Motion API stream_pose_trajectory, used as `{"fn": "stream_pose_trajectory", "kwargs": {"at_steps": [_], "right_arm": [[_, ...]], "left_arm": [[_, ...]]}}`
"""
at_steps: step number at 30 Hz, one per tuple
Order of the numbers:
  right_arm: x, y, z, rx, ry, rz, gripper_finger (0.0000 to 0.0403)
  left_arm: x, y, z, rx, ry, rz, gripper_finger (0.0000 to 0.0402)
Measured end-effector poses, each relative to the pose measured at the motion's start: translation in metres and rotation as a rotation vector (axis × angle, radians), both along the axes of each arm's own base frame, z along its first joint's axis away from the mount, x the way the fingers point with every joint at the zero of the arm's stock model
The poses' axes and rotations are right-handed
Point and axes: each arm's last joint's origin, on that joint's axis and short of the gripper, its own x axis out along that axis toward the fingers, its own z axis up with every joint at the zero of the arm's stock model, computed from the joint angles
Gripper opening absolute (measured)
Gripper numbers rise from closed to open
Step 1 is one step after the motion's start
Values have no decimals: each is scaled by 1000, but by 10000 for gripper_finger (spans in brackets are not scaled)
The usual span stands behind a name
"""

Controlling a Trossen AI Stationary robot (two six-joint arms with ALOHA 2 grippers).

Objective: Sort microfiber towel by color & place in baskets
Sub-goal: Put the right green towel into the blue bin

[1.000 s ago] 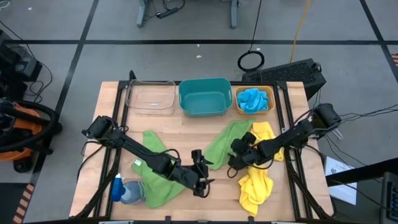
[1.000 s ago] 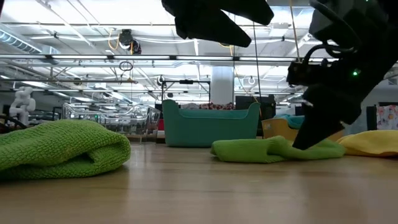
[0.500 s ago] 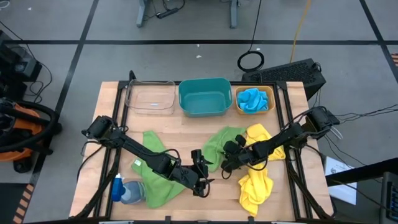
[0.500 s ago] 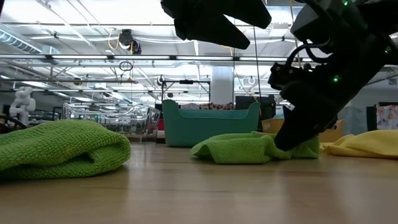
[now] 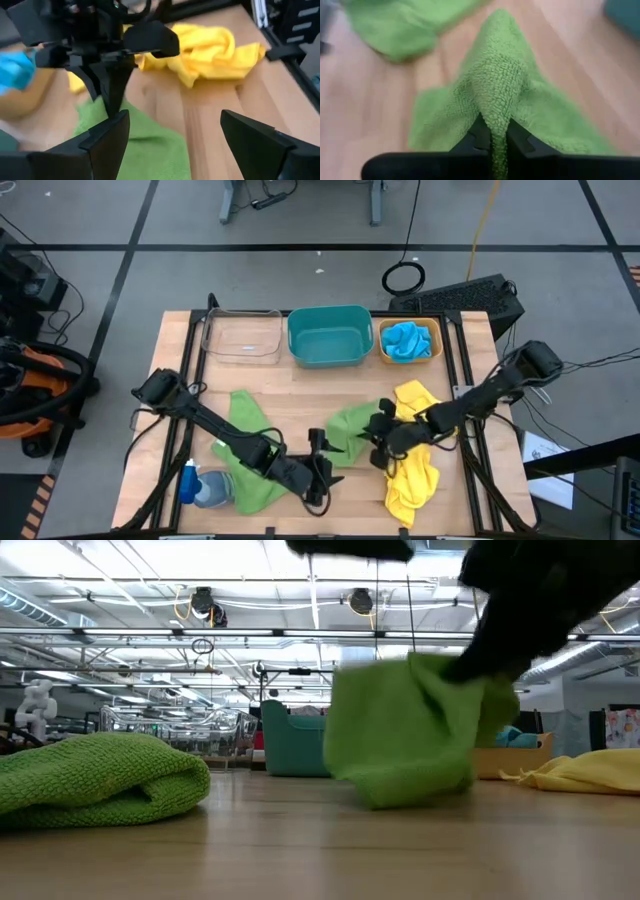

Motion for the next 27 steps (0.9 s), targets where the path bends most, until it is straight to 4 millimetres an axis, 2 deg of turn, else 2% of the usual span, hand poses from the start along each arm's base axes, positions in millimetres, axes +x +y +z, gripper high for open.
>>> {"fn": "stream_pose_trajectory", "kwargs": {"at_steps": [6, 10, 22, 27], "right_arm": [[-4, 15, 16, -153, -124, 96, 5], [-2, 17, 21, -210, -170, 123, 5], [-2, 25, 28, -271, -243, 192, 5], [-4, 29, 28, -278, -244, 210, 4]], "left_arm": [[-3, -19, 20, 114, -107, 4, 318], [-5, -22, 23, 146, -118, 2, 318], [3, 11, 10, 154, 4, 155, 318], [3, 17, 6, 152, 38, 182, 318]]}}
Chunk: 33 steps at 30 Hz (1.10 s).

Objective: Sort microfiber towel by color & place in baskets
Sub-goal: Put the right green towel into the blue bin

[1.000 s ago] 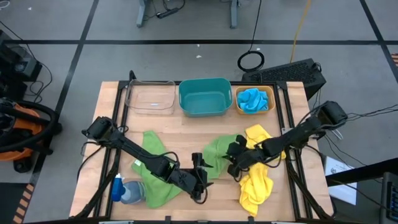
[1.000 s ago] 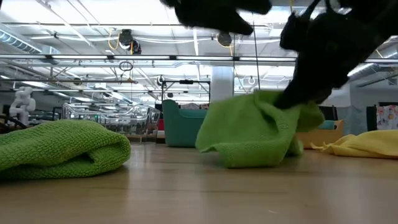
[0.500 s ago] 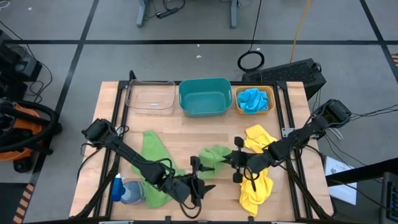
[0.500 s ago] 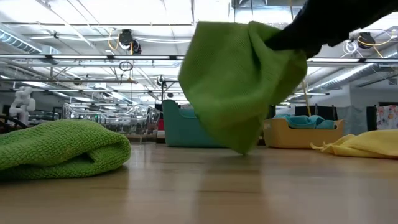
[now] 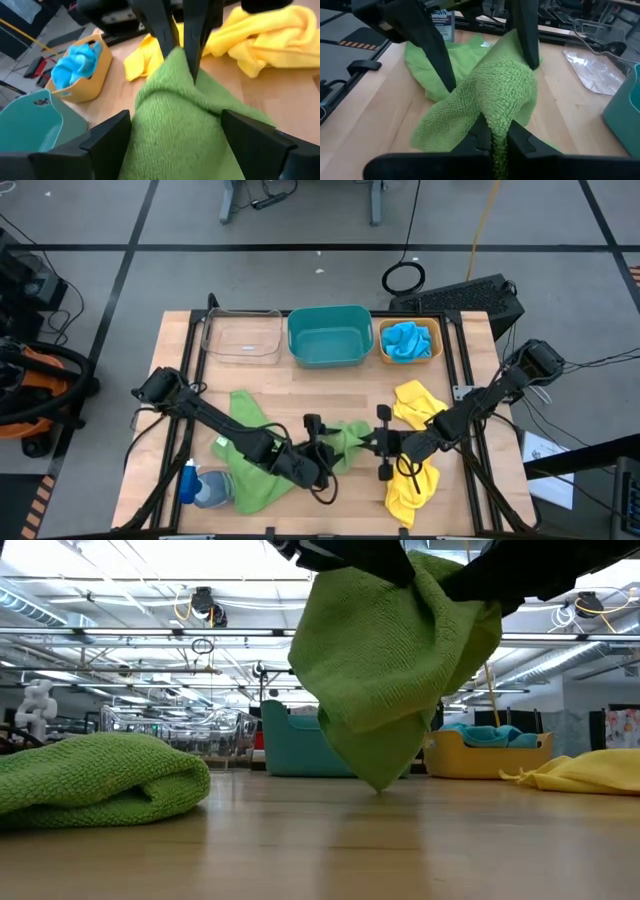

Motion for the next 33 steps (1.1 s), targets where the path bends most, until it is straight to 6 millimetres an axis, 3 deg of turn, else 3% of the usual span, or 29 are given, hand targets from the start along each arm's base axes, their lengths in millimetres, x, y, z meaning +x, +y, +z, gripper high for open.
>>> {"fn": "stream_pose_trajectory", "kwargs": {"at_steps": [9, 13, 17, 25, 33], "right_arm": [[-6, 14, 5, -39, -48, 73, 4], [-7, 14, 12, -110, -126, -53, 4], [-7, 9, 15, -161, -167, -245, 4], [-7, 8, 16, -114, -193, -301, 4], [1, 13, 14, 12, -255, -249, 22]], "left_arm": [[-12, -22, 0, 52, 4, -65, 318], [-11, -23, 1, 47, -9, -65, 302], [-12, -25, 3, 77, -26, -67, 235], [-8, -25, 11, 143, -105, -5, 18], [4, -11, 17, 99, -158, -11, 27]]}}
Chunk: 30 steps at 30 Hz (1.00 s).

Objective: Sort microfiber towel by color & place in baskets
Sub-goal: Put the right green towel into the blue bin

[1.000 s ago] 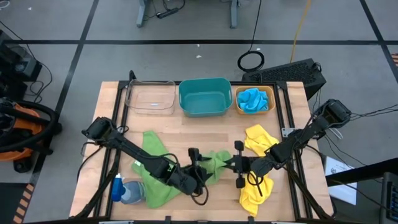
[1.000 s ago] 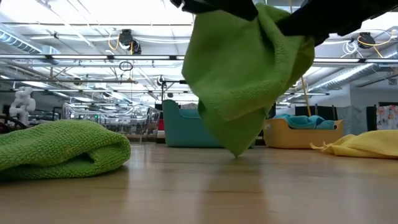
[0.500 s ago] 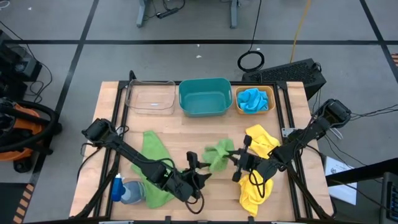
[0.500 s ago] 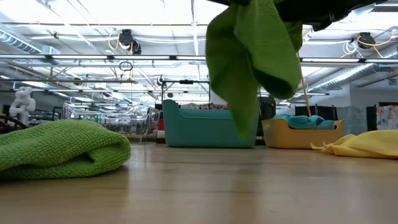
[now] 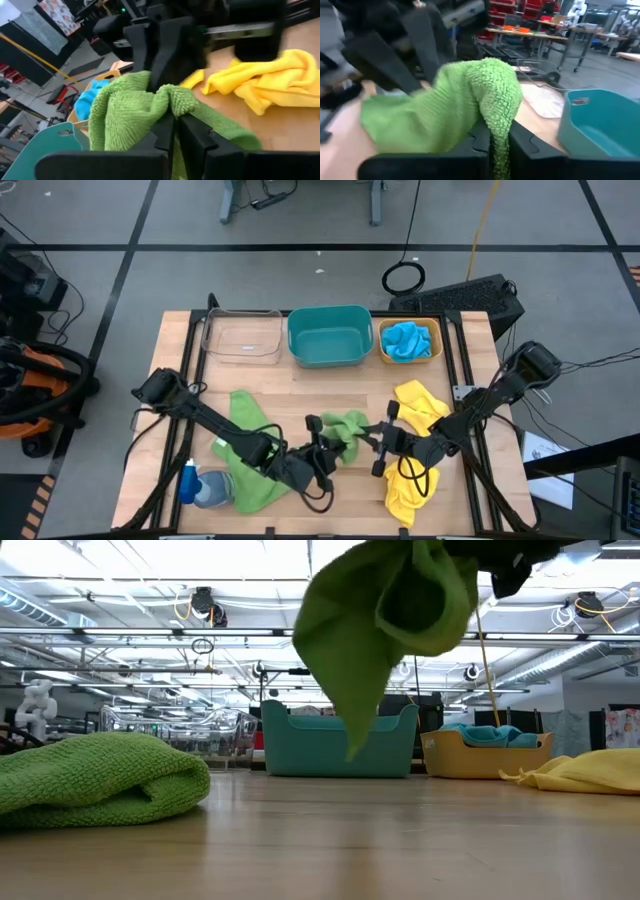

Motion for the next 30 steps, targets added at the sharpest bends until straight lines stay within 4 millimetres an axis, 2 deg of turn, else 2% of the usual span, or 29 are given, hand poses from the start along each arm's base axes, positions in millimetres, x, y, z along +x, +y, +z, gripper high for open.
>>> {"fn": "stream_pose_trajectory", "kwargs": {"at_steps": [6, 17, 20, 24, 30], "right_arm": [[3, 3, 0, 82, -44, 52, 87], [3, 4, -3, 170, -30, 94, 261], [3, 4, -3, 165, -26, 101, 297], [1, 4, -1, 164, -5, 138, 318], [-1, 8, 2, 192, 22, 292, 314]], "left_arm": [[2, 2, -1, -17, 13, -33, 6], [1, -1, -2, -37, 30, -89, 10], [1, -1, -3, -45, 43, -115, 10], [-1, -5, -4, -38, 61, -127, 10], [-3, -5, -5, -18, 72, -107, 11]]}}
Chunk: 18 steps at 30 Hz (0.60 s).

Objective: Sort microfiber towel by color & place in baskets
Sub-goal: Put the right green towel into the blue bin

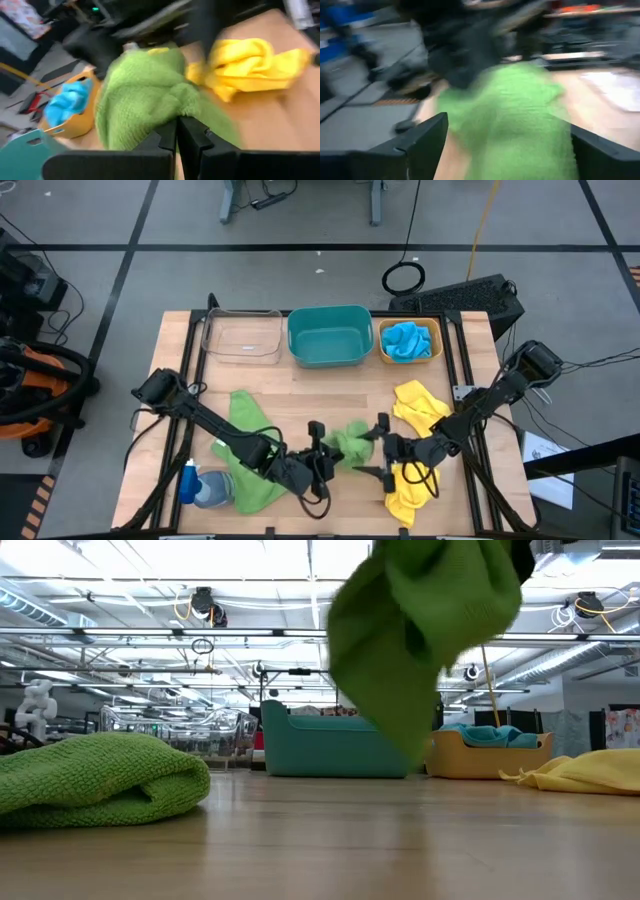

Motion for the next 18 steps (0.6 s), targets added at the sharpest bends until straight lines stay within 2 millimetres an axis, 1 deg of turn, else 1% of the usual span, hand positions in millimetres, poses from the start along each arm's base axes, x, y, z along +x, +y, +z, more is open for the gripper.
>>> {"fn": "stream_pose_trajectory", "kwargs": {"at_steps": [2, 7, 16, 18], "right_arm": [[-1, 1, 1, 3, 3, 23, 312], [1, -2, 1, 34, 4, 2, 311], [11, -10, -12, 24, 41, -56, 310], [13, -13, -12, 18, 42, -68, 303]], "left_arm": [[0, 1, 0, 4, 2, 7, 11], [2, 2, 1, -5, -10, 10, 11], [4, 2, 4, -33, -43, -6, 11], [5, 4, 5, -34, -46, -1, 11]]}}
